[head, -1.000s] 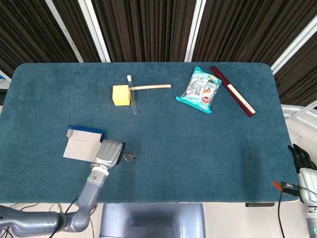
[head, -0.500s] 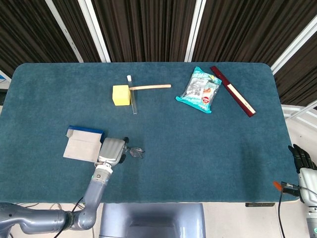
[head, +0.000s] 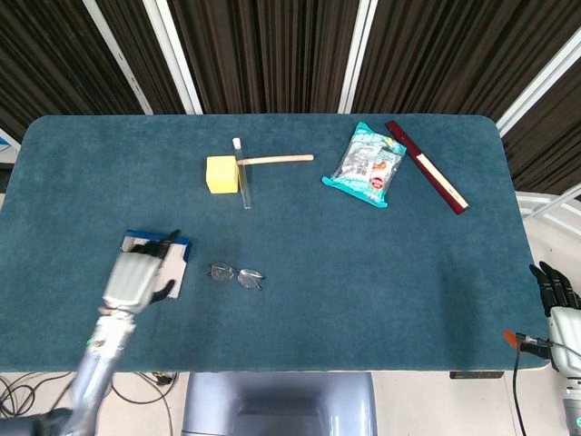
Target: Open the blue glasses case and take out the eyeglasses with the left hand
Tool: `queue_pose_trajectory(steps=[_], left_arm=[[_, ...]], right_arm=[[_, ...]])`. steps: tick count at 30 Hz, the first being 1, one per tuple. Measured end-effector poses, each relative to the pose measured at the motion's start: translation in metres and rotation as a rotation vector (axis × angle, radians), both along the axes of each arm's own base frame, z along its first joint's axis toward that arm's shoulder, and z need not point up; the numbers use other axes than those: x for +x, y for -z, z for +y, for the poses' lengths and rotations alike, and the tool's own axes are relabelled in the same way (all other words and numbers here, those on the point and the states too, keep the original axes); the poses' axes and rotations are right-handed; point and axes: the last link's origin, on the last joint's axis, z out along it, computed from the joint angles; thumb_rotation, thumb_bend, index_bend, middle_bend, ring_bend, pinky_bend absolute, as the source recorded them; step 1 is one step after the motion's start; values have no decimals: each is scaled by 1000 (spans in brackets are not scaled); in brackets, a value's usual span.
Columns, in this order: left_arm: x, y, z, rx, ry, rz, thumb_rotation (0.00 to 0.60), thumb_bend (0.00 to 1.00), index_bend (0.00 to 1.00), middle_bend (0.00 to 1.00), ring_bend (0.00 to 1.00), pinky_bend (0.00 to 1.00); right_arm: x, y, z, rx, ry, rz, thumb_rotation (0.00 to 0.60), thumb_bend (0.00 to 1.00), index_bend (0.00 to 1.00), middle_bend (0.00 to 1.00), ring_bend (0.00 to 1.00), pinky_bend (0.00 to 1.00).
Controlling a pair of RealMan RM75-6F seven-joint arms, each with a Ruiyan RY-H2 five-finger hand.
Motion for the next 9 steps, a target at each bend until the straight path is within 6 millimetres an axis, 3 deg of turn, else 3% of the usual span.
queue_pose_trajectory(steps=[5, 9], left_arm=[[-48, -45, -38, 44, -21, 24, 600, 89, 0, 0, 0, 0], [-77, -67, -65, 68, -72, 40, 600, 87, 0, 0, 0, 0]], right_arm=[[0, 1, 1, -7, -15, 29, 600, 164, 0, 0, 0, 194], [-1, 1, 1, -10, -14, 34, 600, 164, 0, 0, 0, 194]])
